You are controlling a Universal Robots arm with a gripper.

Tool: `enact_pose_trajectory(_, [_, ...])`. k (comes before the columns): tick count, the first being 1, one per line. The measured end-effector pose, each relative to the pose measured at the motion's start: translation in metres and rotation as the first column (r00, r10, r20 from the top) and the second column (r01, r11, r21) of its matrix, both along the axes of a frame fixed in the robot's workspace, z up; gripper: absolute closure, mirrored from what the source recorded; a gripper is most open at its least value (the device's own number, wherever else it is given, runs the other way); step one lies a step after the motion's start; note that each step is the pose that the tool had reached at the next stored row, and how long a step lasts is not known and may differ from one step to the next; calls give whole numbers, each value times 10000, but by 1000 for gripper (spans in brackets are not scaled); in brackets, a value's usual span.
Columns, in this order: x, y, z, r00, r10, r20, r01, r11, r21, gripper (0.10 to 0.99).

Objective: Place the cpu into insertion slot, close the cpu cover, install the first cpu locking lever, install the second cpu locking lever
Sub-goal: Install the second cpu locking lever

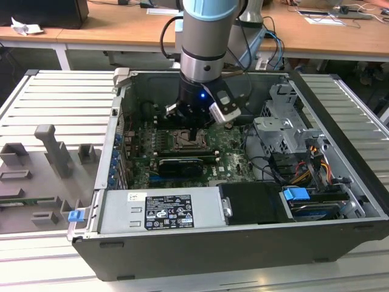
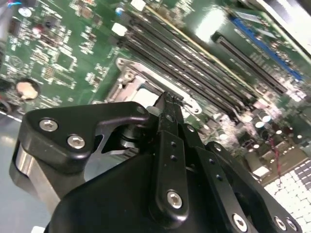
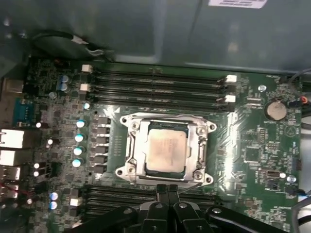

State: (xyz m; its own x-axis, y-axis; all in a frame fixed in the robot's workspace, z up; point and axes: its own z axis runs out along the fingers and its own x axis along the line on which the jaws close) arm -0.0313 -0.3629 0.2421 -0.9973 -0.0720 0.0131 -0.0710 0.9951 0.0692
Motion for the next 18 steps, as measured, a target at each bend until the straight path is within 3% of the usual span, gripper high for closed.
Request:
enact_pose_trajectory(5, [-105, -90, -13, 10000, 17, 0, -17, 10000, 3, 980])
enact_pose_trajectory(6, [-208, -107, -54, 10000, 48, 1, -48, 10000, 17, 980])
enact_pose_trajectory(9, [-262, -108, -175, 9999, 125, -1, -125, 9999, 55, 980])
enact_pose_trajectory(11, [-275, -212, -182, 9999, 125, 12, -126, 9945, 1040, 980])
enact_pose_trajectory(12, [-285, -264, -188, 9999, 124, 17, -125, 9903, 1380, 980])
enact_pose_trajectory(15, [-289, -353, -241, 9999, 125, 20, -126, 9856, 1686, 980])
enact_pose_trajectory(17, [-309, -420, -242, 9999, 122, 25, -124, 9787, 2047, 980])
enact_pose_trajectory(18, [-314, -432, -243, 9999, 123, 26, -126, 9775, 2106, 980])
